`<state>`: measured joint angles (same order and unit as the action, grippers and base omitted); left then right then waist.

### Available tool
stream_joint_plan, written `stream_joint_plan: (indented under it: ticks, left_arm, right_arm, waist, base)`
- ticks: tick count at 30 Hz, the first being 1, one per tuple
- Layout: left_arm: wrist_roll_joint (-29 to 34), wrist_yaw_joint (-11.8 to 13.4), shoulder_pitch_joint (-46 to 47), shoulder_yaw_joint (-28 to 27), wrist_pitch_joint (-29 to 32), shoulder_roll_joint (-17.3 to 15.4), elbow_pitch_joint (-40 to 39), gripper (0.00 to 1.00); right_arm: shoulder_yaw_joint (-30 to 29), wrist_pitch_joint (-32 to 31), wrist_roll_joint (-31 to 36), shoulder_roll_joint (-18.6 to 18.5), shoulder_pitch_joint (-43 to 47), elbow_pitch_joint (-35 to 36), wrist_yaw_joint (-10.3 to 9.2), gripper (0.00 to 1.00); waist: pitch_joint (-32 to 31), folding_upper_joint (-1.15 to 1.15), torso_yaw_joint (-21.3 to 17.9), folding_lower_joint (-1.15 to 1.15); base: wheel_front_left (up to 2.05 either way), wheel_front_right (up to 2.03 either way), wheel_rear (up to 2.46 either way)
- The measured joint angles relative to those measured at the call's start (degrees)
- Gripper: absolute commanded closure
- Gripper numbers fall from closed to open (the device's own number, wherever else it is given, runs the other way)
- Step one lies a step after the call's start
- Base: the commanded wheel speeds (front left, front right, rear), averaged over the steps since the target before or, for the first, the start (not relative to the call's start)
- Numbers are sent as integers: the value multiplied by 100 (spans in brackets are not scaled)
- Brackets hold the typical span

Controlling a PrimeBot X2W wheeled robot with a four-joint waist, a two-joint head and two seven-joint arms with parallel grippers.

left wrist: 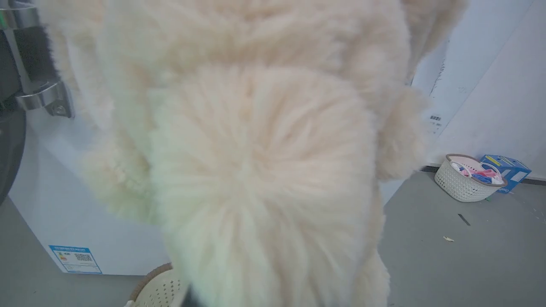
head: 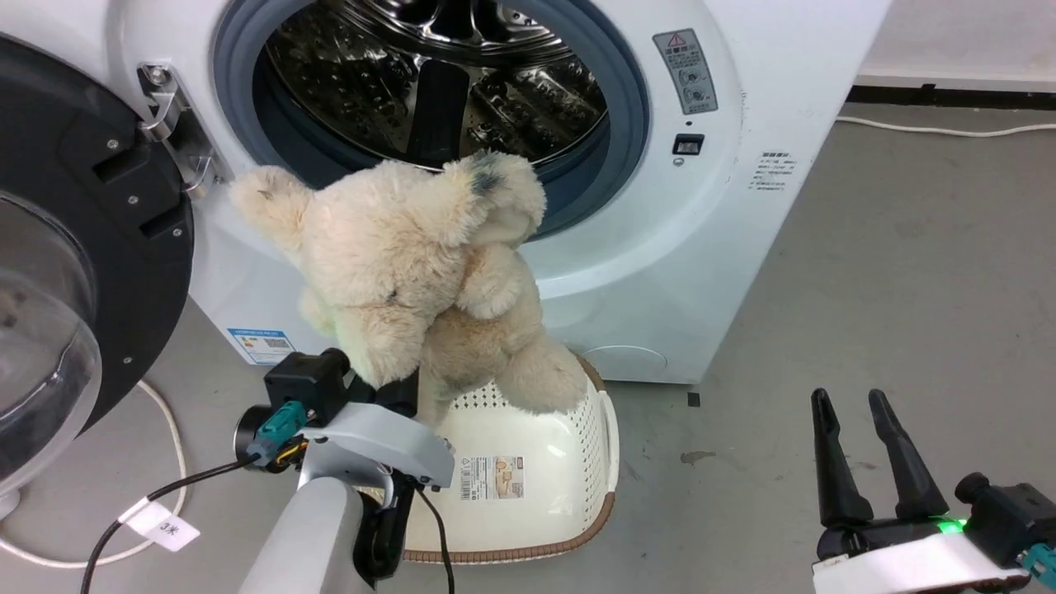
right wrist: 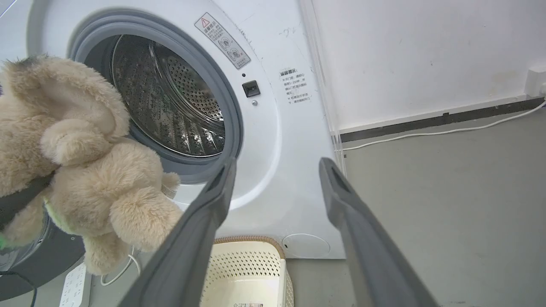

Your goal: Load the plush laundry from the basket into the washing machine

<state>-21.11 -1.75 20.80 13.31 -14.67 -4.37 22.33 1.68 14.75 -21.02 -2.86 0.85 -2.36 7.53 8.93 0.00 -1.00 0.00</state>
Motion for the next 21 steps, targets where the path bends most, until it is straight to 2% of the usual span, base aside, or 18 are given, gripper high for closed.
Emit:
stream_joint_plan:
  ticks: [5,13,21]
  left_arm:
    - [207,-47,195,74,1,-13,179,100]
    - [236,-89,1057,-35,0,-32,691,100]
    - [230,-97,1890,-278,1,-232,1139,100]
  right_arm:
    - [37,0,21,0,-1,33,0,0]
    - [45,0,49,0,-30,127,0,0]
    - [47,0,57,0,-222,232,0,0]
  waist:
    - [64,0,-42,0]
    - [413,0,-169,1]
    - [907,0,-328,1]
  base:
    - [0,0,0]
    - [0,0,0]
    - [0,0,0]
